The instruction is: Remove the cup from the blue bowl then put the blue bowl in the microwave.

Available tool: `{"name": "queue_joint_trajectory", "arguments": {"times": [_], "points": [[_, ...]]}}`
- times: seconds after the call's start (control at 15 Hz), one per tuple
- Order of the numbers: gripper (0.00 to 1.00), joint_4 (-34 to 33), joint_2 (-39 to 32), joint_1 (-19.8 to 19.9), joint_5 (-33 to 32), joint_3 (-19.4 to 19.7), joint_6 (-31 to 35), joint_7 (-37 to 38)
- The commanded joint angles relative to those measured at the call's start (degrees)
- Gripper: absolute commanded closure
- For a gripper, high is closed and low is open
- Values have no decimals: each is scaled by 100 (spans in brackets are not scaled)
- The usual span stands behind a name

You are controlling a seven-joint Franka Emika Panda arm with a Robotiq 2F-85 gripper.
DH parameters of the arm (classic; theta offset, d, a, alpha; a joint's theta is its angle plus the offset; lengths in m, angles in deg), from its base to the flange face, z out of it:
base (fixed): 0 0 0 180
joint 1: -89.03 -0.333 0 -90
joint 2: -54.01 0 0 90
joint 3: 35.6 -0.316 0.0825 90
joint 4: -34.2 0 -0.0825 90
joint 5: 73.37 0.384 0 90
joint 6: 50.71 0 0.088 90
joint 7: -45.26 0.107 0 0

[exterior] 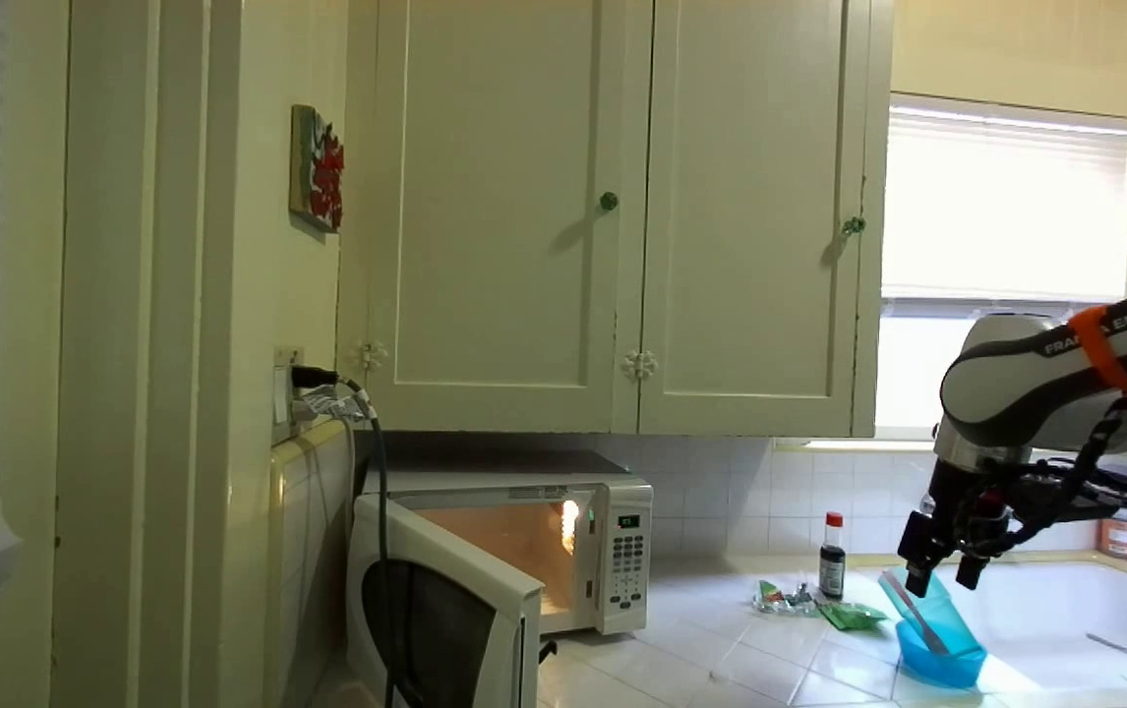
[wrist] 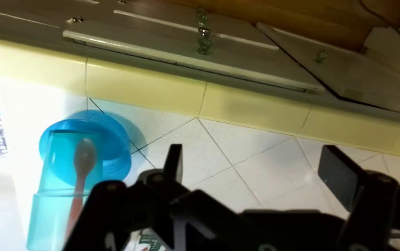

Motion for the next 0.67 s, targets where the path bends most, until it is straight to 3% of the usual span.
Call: {"name": "queue_joint_trajectory", "arguments": {"times": [0.0,0.4,0.47,0.6], "points": [[0,-971,-1361,59,486,404,217,-475],[0,-2371,-3013,615,619,524,182,-526],[0,-1852,-2420,626,568,349,266,-510],[0,-2008,-2646,728,554,291,266,-502]]}}
